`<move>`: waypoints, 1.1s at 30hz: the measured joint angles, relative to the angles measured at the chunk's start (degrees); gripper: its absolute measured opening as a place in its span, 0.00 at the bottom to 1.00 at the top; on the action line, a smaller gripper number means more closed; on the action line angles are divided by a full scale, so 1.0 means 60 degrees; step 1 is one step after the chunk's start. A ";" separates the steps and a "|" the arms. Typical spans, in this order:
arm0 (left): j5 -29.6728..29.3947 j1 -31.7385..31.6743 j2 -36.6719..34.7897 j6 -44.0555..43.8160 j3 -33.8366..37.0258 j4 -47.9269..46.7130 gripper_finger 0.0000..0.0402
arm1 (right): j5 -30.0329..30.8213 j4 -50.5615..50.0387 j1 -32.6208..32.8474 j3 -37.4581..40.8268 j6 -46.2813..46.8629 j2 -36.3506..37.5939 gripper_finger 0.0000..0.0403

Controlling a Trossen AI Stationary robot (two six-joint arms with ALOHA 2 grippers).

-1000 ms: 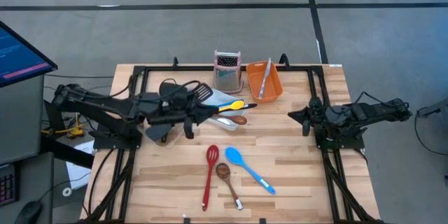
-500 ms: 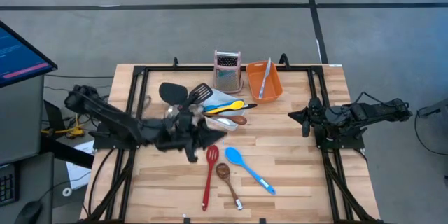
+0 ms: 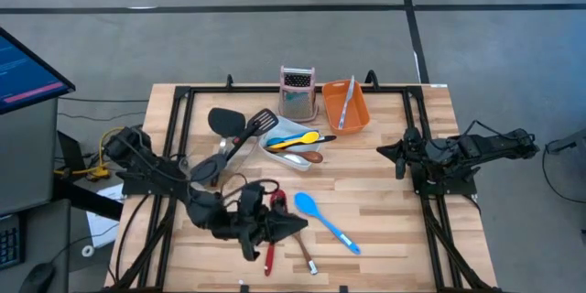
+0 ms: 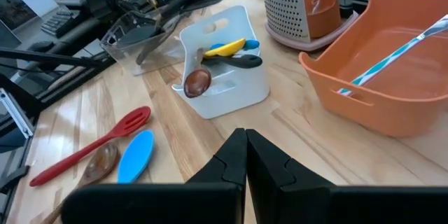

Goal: Pick & Place Kitchen Items
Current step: Put the red slotted spoon into the white bin

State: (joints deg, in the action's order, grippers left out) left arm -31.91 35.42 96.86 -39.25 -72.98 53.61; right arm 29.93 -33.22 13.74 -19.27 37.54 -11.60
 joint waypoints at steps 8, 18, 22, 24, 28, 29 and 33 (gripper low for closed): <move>-0.2291 0.0467 -0.0339 -0.1861 -0.2453 -0.7567 0.01 | 0.0018 0.0362 0.0000 0.0000 0.0000 0.0000 0.00; -0.1971 0.0105 -0.0418 -0.5178 -0.3338 -1.2437 0.00 | 0.0018 0.0318 0.0000 0.0000 -0.0004 0.0000 0.00; -0.0570 -0.0386 -0.0408 -0.6165 -0.3338 -1.4009 0.00 | 0.0018 0.0287 0.0000 0.0000 -0.0004 0.0000 0.00; 0.0156 -0.0600 -0.0408 -0.6729 -0.3338 -1.4941 0.00 | 0.0018 0.0232 0.0000 0.0000 -0.0004 -0.0003 0.00; 0.1304 -0.0871 -0.0368 -0.7836 -0.3212 -1.6490 0.00 | 0.0018 -0.0015 0.0000 0.0000 -0.0004 0.0000 0.00; 0.1449 -0.0900 -0.0362 -0.8038 -0.3067 -1.6680 0.00 | 0.0021 -0.0045 0.0000 0.0000 -0.0004 0.0000 0.00; 0.1574 -0.0973 -0.0346 -0.8967 -0.2281 -1.6707 0.00 | 0.0019 -0.0159 0.0000 0.0000 -0.0004 0.0000 0.00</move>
State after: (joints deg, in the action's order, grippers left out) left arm -22.47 29.58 94.78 -93.05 -86.67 -46.63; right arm 30.04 -34.17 13.74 -19.27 37.52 -11.60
